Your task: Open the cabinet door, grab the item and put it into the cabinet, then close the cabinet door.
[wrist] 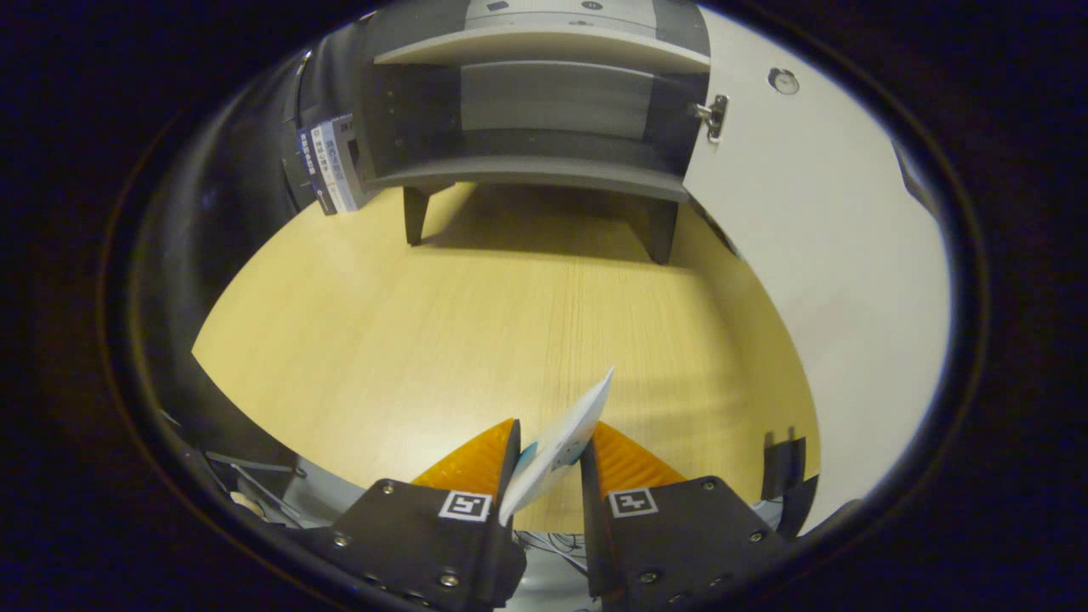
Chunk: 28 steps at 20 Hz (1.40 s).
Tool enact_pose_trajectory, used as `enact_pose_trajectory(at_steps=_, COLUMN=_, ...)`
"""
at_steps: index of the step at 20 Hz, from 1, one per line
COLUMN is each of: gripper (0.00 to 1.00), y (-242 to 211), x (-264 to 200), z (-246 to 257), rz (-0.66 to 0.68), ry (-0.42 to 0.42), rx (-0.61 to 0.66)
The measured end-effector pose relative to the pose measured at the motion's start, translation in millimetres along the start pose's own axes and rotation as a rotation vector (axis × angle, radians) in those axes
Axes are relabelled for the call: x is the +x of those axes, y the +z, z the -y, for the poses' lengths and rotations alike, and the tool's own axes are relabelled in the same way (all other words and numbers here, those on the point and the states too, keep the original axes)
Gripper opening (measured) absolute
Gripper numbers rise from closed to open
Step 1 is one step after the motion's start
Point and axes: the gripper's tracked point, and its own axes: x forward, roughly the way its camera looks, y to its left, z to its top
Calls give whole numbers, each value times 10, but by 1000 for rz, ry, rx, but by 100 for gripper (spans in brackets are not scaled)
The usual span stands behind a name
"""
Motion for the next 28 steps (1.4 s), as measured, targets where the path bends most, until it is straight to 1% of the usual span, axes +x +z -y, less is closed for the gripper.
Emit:
enact_pose_trajectory(at_steps=4, gripper=36, y=830, x=-334, z=-169, rz=130, ry=36, rx=-19)
enact_pose_trajectory(at_steps=6, gripper=36, y=1240, x=-491, z=-256, rz=178, ry=57, rx=-9)
enact_pose_trajectory(at_steps=8, gripper=36, y=1616, x=-634, z=-342, rz=208, ry=80, rx=18)
enact_pose_trajectory(at_steps=10, gripper=36, y=1950, x=-757, z=-399, rz=231, ry=98, rx=19)
enact_pose_trajectory(at_steps=13, gripper=36, y=2426, x=-905, z=-444, rz=266, ry=104, rx=1)
enact_pose_trajectory(at_steps=17, gripper=36, y=3053, x=-1049, z=-472, rz=333, ry=116, rx=12)
enact_pose_trajectory(at_steps=19, gripper=35, y=3313, x=-1055, z=-458, rz=357, ry=119, rx=27)
enact_pose_trajectory(at_steps=22, gripper=35, y=3604, x=-947, z=-401, rz=362, ry=111, rx=66)
enact_pose_trajectory(at_steps=26, gripper=35, y=3868, x=-668, z=-323, rz=330, ry=104, rx=118)
enact_pose_trajectory(at_steps=28, gripper=35, y=3972, x=-533, z=-259, rz=318, ry=82, rx=127)
